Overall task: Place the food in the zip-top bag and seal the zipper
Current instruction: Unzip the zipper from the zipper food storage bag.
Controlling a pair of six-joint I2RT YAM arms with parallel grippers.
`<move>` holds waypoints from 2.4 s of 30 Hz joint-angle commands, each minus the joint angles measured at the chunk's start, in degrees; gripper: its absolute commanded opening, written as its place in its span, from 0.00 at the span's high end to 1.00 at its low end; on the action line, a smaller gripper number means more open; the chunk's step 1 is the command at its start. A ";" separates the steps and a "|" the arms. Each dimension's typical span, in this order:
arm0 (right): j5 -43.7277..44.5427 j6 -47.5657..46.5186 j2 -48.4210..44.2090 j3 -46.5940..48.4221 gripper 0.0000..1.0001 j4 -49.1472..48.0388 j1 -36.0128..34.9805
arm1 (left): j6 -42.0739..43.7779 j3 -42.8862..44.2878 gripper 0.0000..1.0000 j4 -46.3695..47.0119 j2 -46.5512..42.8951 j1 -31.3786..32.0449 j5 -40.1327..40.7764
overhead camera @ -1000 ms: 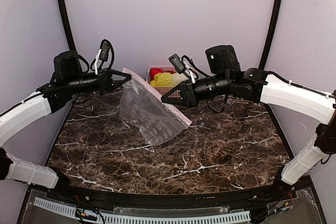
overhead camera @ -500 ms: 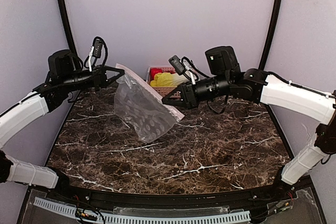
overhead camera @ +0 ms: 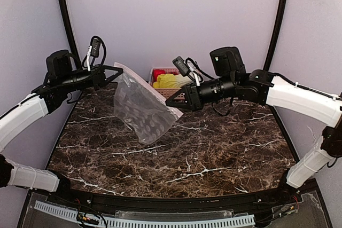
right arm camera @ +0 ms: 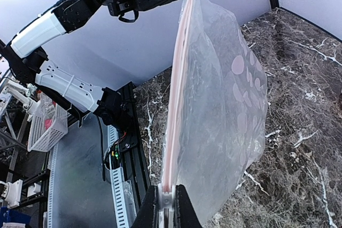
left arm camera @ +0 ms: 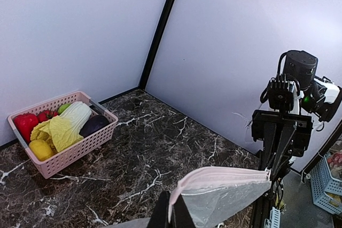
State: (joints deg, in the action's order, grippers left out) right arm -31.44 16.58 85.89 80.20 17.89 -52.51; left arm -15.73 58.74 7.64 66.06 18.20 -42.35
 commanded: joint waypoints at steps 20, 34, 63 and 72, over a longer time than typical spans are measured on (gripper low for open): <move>-1.30 -0.30 -2.10 -1.97 1.00 5.52 -0.53 | -1.15 -0.26 0.99 2.99 -2.11 -4.94 4.47; -1.08 -0.31 -2.28 -2.07 1.00 5.81 -0.57 | -1.15 -0.29 0.99 2.95 -2.30 -6.19 4.64; 11.87 -2.49 -11.24 -3.35 0.31 5.49 1.26 | 8.86 4.74 0.99 -5.15 2.94 7.85 -13.56; 13.22 -4.80 -14.86 -2.76 0.21 8.40 1.58 | 8.39 6.03 0.99 -6.28 5.48 9.43 -20.31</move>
State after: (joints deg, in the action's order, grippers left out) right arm -20.01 13.32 71.16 76.60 24.23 -51.27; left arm -7.77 62.94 2.83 71.59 26.98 -58.30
